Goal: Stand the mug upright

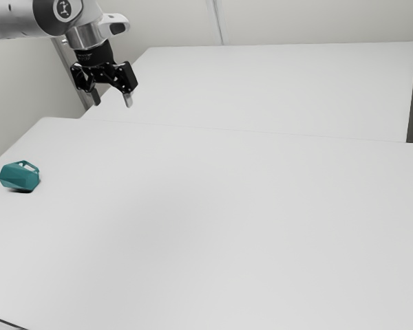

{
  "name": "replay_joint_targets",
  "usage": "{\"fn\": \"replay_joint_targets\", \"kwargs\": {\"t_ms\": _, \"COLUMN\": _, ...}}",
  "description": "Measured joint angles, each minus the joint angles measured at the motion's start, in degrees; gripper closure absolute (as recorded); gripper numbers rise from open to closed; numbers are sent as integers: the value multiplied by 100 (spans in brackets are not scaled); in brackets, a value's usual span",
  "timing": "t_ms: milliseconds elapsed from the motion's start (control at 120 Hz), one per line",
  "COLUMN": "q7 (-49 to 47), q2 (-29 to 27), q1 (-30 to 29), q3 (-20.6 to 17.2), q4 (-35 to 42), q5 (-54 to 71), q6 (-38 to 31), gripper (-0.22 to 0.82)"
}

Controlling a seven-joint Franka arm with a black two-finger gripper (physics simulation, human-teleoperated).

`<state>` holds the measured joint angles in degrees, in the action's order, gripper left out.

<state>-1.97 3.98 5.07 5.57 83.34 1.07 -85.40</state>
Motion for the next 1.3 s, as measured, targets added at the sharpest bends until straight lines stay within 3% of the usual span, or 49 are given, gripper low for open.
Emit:
{"fn": "replay_joint_targets", "kwargs": {"t_ms": 400, "q7": 15, "q2": -143, "q1": -441, "q3": 75, "q4": 21, "q5": 21, "q6": 131, "gripper": 1}}
{"fn": "replay_joint_targets", "kwargs": {"t_ms": 533, "q7": 34, "q2": -105, "q1": -593, "q3": 400, "q4": 5, "q5": -7, "q6": 262, "gripper": 1}}
{"fn": "replay_joint_targets", "kwargs": {"t_ms": 983, "q7": 1376, "q2": -58, "q1": -2454, "q3": 527, "q4": 239, "q5": -603, "q6": -647, "gripper": 2}}
{"fn": "replay_joint_targets", "kwargs": {"t_ms": 1300, "q7": 2993, "q2": 649, "q1": -3850, "q3": 473, "q4": 108, "q5": -1623, "q6": -1481, "gripper": 2}}
